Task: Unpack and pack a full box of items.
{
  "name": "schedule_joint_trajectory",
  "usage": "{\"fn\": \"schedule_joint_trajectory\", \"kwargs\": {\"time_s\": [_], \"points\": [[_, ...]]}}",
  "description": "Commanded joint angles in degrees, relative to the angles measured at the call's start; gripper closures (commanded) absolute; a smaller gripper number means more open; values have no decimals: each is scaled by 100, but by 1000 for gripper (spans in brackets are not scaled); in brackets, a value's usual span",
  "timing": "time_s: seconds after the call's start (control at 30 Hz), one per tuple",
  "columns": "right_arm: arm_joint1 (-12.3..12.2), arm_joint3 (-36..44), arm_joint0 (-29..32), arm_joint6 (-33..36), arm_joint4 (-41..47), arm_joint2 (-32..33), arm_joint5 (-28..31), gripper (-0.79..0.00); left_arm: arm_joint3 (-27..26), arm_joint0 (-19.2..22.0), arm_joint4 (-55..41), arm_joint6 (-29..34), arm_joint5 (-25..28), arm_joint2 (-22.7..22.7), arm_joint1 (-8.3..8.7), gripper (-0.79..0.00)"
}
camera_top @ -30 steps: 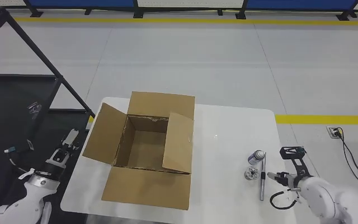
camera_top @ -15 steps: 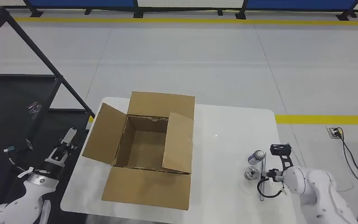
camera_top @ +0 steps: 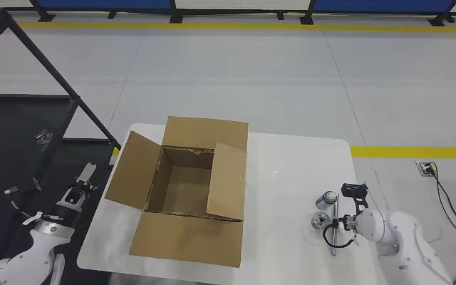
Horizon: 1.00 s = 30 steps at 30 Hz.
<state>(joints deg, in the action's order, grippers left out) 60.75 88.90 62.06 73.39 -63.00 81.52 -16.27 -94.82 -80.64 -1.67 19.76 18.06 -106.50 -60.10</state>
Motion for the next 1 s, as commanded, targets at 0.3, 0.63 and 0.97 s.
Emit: {"fn": "schedule_joint_trajectory", "kwargs": {"time_s": [0.3, 0.63, 0.97], "points": [[90, -487, -323, -53, 291, -189, -364, -369, 34, -40, 5, 7, 26, -60, -3, -785], [145, -666, -500, 57, 410, -295, -682, -382, 47, -99, -29, -18, 60, -102, -12, -785], [189, -761, -605, 109, 391, -401, -980, -320, 32, -192, -64, -37, 89, -196, -18, -785]]}}
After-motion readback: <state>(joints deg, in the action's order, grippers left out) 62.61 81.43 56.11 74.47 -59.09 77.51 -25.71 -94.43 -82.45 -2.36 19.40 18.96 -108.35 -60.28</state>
